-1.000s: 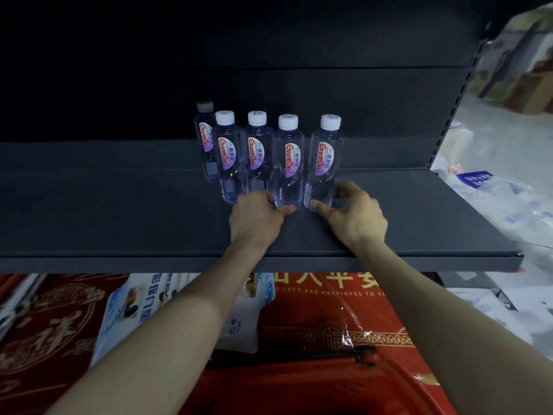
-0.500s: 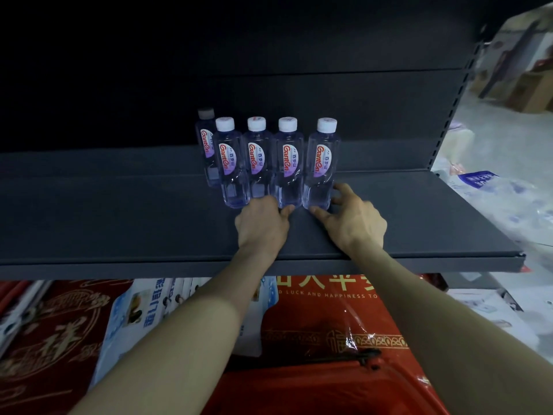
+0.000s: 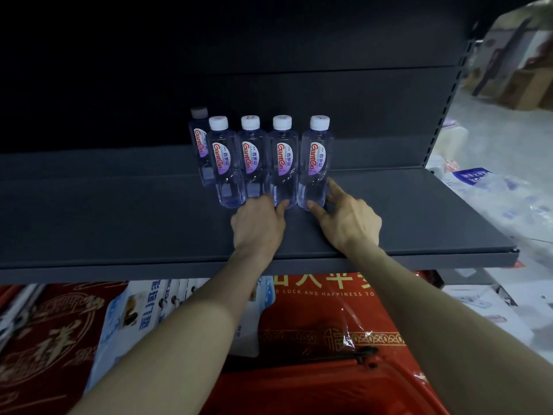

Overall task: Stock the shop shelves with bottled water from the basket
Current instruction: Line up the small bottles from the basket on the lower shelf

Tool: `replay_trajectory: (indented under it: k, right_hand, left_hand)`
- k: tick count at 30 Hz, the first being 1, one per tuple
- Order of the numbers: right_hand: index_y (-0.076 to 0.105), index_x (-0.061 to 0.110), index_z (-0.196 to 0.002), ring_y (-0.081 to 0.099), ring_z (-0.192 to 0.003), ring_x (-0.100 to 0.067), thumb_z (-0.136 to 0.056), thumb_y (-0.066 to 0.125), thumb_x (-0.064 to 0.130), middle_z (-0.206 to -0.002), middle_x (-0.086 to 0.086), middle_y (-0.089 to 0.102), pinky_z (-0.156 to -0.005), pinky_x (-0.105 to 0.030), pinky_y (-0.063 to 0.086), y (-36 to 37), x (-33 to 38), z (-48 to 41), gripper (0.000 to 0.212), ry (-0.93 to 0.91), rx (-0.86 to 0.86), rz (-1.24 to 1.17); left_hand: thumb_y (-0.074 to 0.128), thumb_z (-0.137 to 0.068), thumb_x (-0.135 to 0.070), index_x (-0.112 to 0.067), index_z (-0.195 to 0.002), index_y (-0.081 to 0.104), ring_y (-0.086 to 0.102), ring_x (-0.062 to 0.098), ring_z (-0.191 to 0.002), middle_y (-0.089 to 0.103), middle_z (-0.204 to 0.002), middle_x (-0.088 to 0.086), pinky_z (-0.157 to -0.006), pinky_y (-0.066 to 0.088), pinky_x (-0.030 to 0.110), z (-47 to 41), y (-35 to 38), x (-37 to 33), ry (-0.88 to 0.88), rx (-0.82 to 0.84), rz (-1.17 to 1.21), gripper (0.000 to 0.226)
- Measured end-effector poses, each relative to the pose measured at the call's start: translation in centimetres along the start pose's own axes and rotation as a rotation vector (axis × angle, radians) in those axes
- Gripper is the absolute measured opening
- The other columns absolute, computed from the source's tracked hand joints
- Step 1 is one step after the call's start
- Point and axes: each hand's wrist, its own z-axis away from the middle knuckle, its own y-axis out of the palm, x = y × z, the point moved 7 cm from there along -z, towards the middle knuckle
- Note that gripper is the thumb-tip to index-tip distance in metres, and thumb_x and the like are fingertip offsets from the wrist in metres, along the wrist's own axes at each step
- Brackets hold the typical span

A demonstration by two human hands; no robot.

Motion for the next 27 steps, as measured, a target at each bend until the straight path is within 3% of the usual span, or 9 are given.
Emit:
replay_trajectory:
  k: [3,6,10,14,17,20,22,24,27]
  right_hand:
    - [0.036,0.05,-0.149,0.067,-0.111,-0.035,-0.095,0.049,0.072,-0.118,-0.002,0.074,-0.075,-0.038,0.042,0.0,-0.1,0.0,0.06,0.028,0.013,-0.01]
    - [0.053,0.04,-0.134,0.068,-0.109,-0.031,-0.09,0.049,0.079,-0.117,0.003,0.074,-0.077,-0.038,0.045,0.3,-0.5,-0.1,0.059,0.104,0.038,-0.028]
    - [0.055,0.033,-0.13,0.067,-0.111,-0.03,-0.087,0.05,0.081,-0.119,0.001,0.072,-0.081,-0.039,0.048,0.4,-0.2,0.4,0.064,0.178,0.112,-0.048]
    - [0.048,0.023,-0.138,0.064,-0.116,-0.034,-0.093,0.057,0.065,-0.125,-0.009,0.067,-0.092,-0.042,0.052,-0.3,0.7,2.4,0.062,0.209,0.235,-0.101]
    - [0.048,0.021,-0.142,0.062,-0.117,-0.037,-0.094,0.062,0.05,-0.129,-0.014,0.064,-0.096,-0.045,0.054,-1.5,1.4,5.6,0.058,0.165,0.256,-0.245]
    - [0.05,0.021,-0.145,0.064,-0.115,-0.034,-0.093,0.063,0.041,-0.128,-0.014,0.066,-0.095,-0.044,0.055,-3.8,1.9,10.2,0.057,0.073,0.21,-0.261]
    - [0.053,0.02,-0.143,0.068,-0.105,-0.03,-0.095,0.062,0.033,-0.125,-0.012,0.069,-0.086,-0.038,0.056,-5.5,2.4,13.6,0.051,-0.01,0.191,-0.261]
    - [0.057,0.02,-0.137,0.068,-0.098,-0.027,-0.095,0.061,0.023,-0.121,-0.008,0.072,-0.078,-0.028,0.048,-6.6,2.9,17.1,0.042,-0.076,0.22,-0.274]
    - [0.06,0.018,-0.135,0.064,-0.117,-0.028,-0.093,0.064,0.025,-0.124,-0.009,0.071,-0.092,-0.028,0.047,-6.3,2.6,21.8,0.043,-0.11,0.311,-0.226]
  left_hand:
    - [0.048,-0.106,-0.051,-0.014,-0.108,0.068,0.069,0.035,-0.1,0.072,-0.103,0.013,-0.073,0.039,0.036,0.1,-0.1,-0.1,0.004,0.005,-0.004,0.042]
    - [0.046,-0.106,-0.053,-0.015,-0.113,0.067,0.069,0.036,-0.102,0.072,-0.106,0.013,-0.075,0.041,0.037,0.2,-0.1,-0.1,-0.005,0.033,-0.015,0.044]
    - [0.049,-0.104,-0.052,-0.016,-0.115,0.065,0.067,0.035,-0.109,0.071,-0.112,0.012,-0.087,0.051,0.041,1.0,-0.4,-0.1,-0.037,0.164,-0.003,0.041]
    - [0.059,-0.102,-0.036,-0.016,-0.126,0.063,0.064,0.031,-0.117,0.069,-0.119,0.01,-0.093,0.051,0.038,2.7,-1.4,-0.6,-0.047,0.332,0.207,0.032]
    - [0.062,-0.099,-0.027,-0.017,-0.14,0.057,0.063,0.025,-0.12,0.066,-0.129,0.009,-0.097,0.05,0.032,5.1,-3.6,-1.3,-0.029,0.369,0.368,0.042]
    - [0.06,-0.102,-0.027,-0.021,-0.147,0.053,0.063,0.018,-0.114,0.059,-0.141,0.005,-0.086,0.047,0.022,8.4,-6.4,-1.6,0.011,0.376,0.372,0.046]
    - [0.06,-0.101,-0.029,-0.024,-0.147,0.053,0.064,0.01,-0.101,0.059,-0.14,0.002,-0.076,0.048,0.015,11.0,-8.0,-1.4,0.044,0.395,0.361,0.047]
    - [0.062,-0.099,-0.031,-0.027,-0.146,0.055,0.065,0.014,-0.109,0.061,-0.137,0.001,-0.088,0.054,0.022,14.2,-9.1,-0.9,0.083,0.423,0.341,0.048]
    - [0.064,-0.096,-0.032,-0.026,-0.143,0.059,0.063,0.02,-0.123,0.066,-0.134,0.001,-0.103,0.05,0.031,19.1,-9.8,0.7,0.097,0.483,0.295,0.048]
